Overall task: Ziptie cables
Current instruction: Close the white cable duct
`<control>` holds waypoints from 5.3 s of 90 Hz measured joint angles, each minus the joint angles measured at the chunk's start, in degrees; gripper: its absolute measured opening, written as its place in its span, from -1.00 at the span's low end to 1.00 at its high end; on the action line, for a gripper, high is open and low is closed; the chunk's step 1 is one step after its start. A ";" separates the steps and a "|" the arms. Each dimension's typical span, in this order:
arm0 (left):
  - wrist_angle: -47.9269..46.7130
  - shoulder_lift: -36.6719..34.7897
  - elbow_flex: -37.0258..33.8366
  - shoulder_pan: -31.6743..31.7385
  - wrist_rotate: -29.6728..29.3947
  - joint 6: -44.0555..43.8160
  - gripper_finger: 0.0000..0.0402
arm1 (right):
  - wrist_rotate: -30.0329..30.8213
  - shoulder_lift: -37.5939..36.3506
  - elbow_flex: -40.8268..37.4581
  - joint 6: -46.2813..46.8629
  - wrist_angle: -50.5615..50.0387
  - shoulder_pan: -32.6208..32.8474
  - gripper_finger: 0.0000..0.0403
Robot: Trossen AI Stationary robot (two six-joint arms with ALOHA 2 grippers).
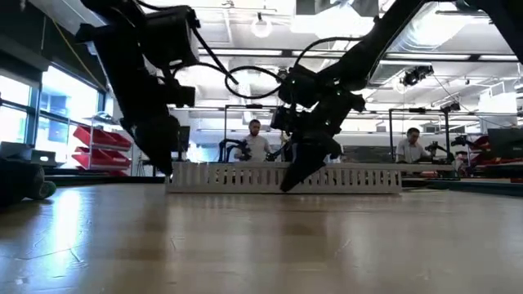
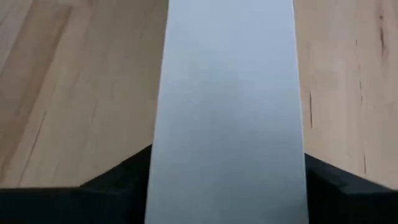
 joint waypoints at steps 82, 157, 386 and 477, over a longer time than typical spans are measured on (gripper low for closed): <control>-8.99 -0.42 -2.25 -9.57 -13.93 -27.70 0.54 | 7.27 -23.73 0.09 4.14 -16.18 -8.30 0.58; 21.28 -21.42 -24.82 -10.32 -19.92 -18.87 0.47 | 34.42 -36.61 -9.64 27.65 -48.37 -20.00 0.57; 29.96 -9.25 -25.01 0.34 -0.81 1.55 0.47 | 23.61 -22.58 -13.81 33.15 -51.09 -16.97 -0.94; 32.50 -15.01 -16.01 5.97 6.34 31.34 0.47 | 19.68 -22.60 -13.99 30.61 -49.05 -17.09 -0.94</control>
